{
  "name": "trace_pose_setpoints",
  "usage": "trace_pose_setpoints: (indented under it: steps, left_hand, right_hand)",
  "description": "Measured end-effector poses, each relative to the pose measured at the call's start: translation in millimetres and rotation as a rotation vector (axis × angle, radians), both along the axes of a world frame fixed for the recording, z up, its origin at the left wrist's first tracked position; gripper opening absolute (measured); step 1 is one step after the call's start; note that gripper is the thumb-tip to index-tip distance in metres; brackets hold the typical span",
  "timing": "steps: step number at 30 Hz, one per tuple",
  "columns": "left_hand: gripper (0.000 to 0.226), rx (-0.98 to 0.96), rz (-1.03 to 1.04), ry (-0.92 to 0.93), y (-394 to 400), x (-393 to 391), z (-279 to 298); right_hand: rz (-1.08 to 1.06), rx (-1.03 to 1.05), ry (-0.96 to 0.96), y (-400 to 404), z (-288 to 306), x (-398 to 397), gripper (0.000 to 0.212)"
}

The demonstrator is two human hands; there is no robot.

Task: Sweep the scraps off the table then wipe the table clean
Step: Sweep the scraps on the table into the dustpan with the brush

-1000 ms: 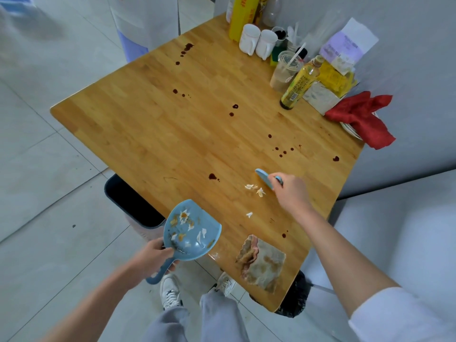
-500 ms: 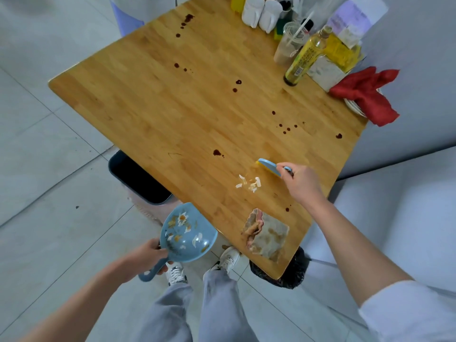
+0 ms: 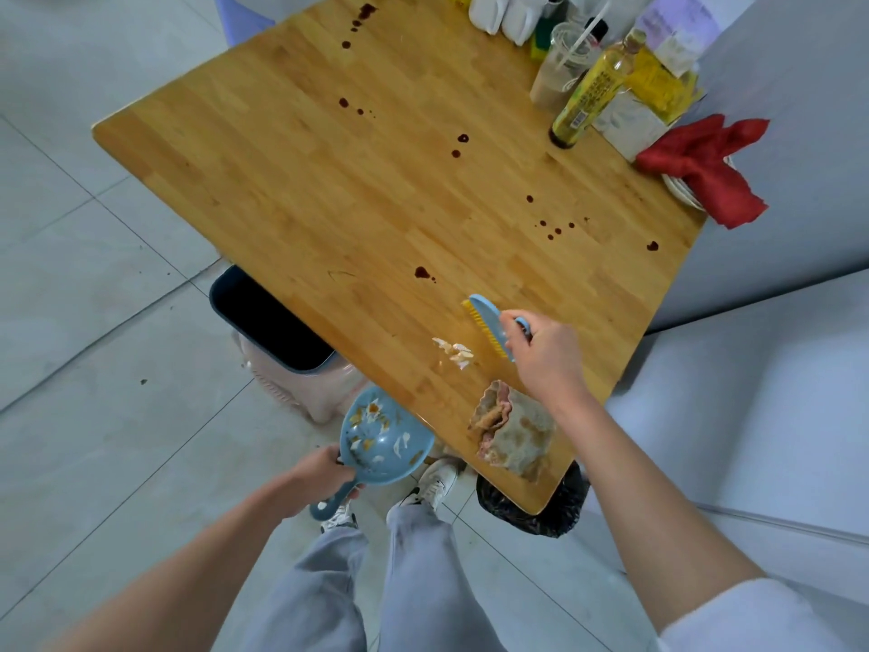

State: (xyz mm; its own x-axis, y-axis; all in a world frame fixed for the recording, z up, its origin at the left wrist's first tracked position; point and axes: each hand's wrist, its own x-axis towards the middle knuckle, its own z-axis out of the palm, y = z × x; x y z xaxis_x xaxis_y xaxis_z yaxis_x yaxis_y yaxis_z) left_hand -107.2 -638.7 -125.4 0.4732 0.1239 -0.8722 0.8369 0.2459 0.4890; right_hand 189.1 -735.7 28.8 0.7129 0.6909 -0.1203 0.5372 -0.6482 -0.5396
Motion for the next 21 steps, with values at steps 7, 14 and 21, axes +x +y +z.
trace_pose_setpoints:
  steps: [7, 14, 21]
  left_hand:
    - [0.01, 0.073, -0.008, -0.009, 3, 17, -4]
    - [0.012, 0.1, -0.012, 0.02, 4, 20, -8]
    - [0.018, 0.052, 0.044, -0.015, 3, 19, -12]
  right_hand:
    - [0.246, -0.127, 0.077, 5, -17, -45, 0.027]
    - [0.144, -0.061, 0.104, 7, 1, -42, 0.029]
    - [0.338, -0.159, 0.093, 8, -14, -83, 0.029]
